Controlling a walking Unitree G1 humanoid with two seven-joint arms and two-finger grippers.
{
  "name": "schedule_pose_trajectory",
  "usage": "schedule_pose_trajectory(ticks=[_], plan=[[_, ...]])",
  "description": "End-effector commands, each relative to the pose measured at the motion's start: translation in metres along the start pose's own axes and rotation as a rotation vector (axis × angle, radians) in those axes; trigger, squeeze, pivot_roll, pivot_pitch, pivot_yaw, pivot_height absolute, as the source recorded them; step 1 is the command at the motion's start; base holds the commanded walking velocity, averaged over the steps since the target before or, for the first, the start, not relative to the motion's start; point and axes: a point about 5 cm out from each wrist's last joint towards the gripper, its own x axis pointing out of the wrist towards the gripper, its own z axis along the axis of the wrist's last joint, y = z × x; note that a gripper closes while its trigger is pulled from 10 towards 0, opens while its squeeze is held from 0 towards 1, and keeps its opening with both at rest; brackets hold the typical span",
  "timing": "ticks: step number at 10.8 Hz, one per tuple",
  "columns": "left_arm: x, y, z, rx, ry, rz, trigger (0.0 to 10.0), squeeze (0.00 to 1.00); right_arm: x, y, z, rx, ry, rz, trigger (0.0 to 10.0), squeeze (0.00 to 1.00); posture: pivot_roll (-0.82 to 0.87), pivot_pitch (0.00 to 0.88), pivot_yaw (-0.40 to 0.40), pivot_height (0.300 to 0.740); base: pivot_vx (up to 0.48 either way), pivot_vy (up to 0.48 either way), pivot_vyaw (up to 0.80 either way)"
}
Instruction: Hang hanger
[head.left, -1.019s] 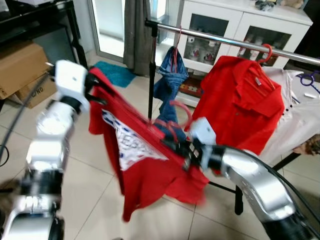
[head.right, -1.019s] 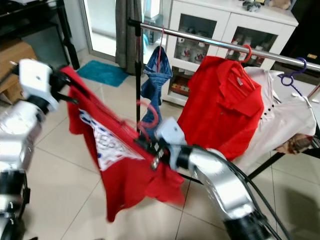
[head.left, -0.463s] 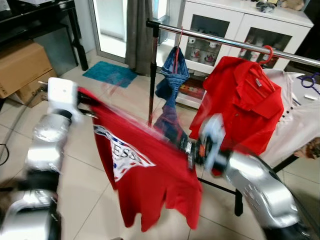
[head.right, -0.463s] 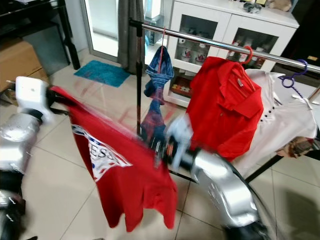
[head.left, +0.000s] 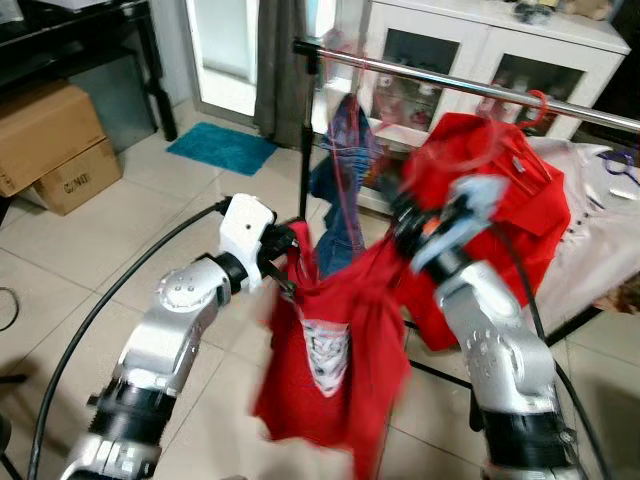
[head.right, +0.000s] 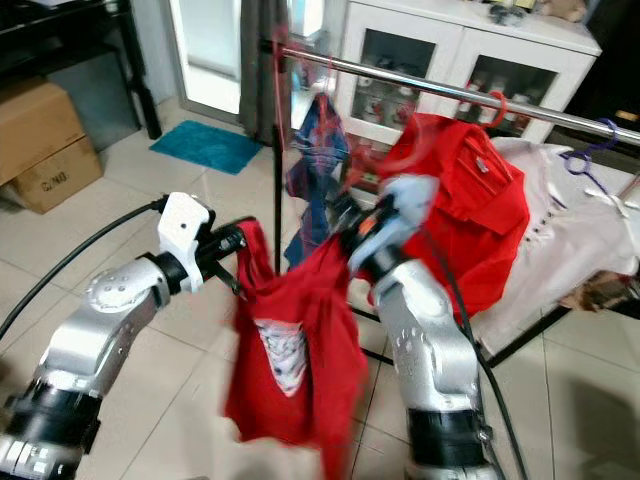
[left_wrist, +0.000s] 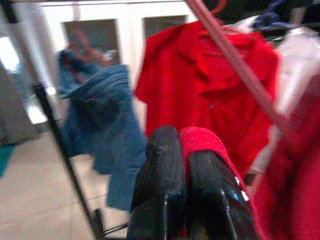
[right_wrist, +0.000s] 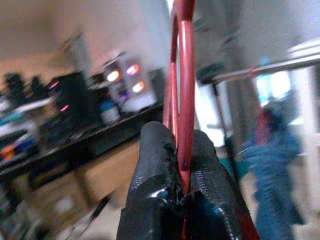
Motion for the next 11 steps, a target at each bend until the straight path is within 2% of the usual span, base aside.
schedule_pose_trajectory(ticks=[1,2,3,4,5,6,7,8,9,10,11], plan=[[-0.002,-0.002,0.015,-0.052,-0.070,0.003,0.0,0.00,-0.001,-0.015,0.002,-0.045,0.011,-0.093,0.0,0.00,-0.07,0.000,-0.074,0.740,0.000,0.000,0.00],[-0.008,0.001,0.038,-0.177,-0.224,0.011,0.0,0.00,-0.005,-0.026,-0.008,-0.271,0.125,-0.108,0.0,0.00,-0.07,0.000,-0.084,0.740,0.000,0.000,0.00],[-0.019,0.005,0.071,-0.272,-0.407,-0.022,0.0,0.00,-0.011,-0.032,-0.018,-0.410,0.196,-0.081,0.0,0.00,-0.06,0.000,-0.088,0.740,0.000,0.000,0.00],[-0.025,0.012,0.090,-0.322,-0.518,-0.006,0.0,0.00,-0.012,-0.033,-0.023,-0.392,0.210,-0.073,0.0,0.00,-0.06,0.000,-0.087,0.740,0.000,0.000,0.00],[-0.033,0.028,0.110,-0.400,-0.646,0.052,0.0,0.00,-0.013,-0.027,-0.031,-0.484,0.248,0.016,0.0,0.00,-0.06,0.000,-0.083,0.740,0.000,0.000,0.00],[-0.036,0.038,0.114,-0.471,-0.680,0.088,0.0,0.00,-0.012,-0.019,-0.036,-0.512,0.247,0.084,0.0,0.00,-0.06,0.000,-0.083,0.740,0.000,0.000,0.00],[-0.036,0.037,0.109,-0.500,-0.663,0.090,0.0,0.00,-0.009,-0.016,-0.035,-0.484,0.216,0.084,0.0,0.00,-0.06,0.000,-0.073,0.740,0.000,0.000,0.00],[-0.026,0.021,0.088,-0.456,-0.468,0.012,0.0,0.00,0.001,-0.018,-0.020,-0.258,0.093,-0.039,0.0,0.00,-0.06,0.000,-0.071,0.740,0.000,0.000,0.00],[-0.019,0.004,0.053,-0.360,-0.204,-0.047,0.0,0.00,0.007,-0.024,-0.004,-0.093,-0.022,-0.124,0.0,0.00,-0.06,0.000,-0.071,0.740,0.000,0.000,0.00],[-0.018,-0.013,0.026,-0.297,-0.032,-0.110,0.0,0.00,0.010,-0.033,0.010,0.078,-0.133,-0.196,0.0,0.00,-0.06,0.000,-0.071,0.740,0.000,0.000,0.00],[-0.019,-0.020,0.015,-0.286,0.040,-0.138,0.0,0.00,0.010,-0.038,0.016,0.181,-0.187,-0.223,0.0,0.00,-0.07,0.000,-0.066,0.740,0.000,0.000,0.00]])
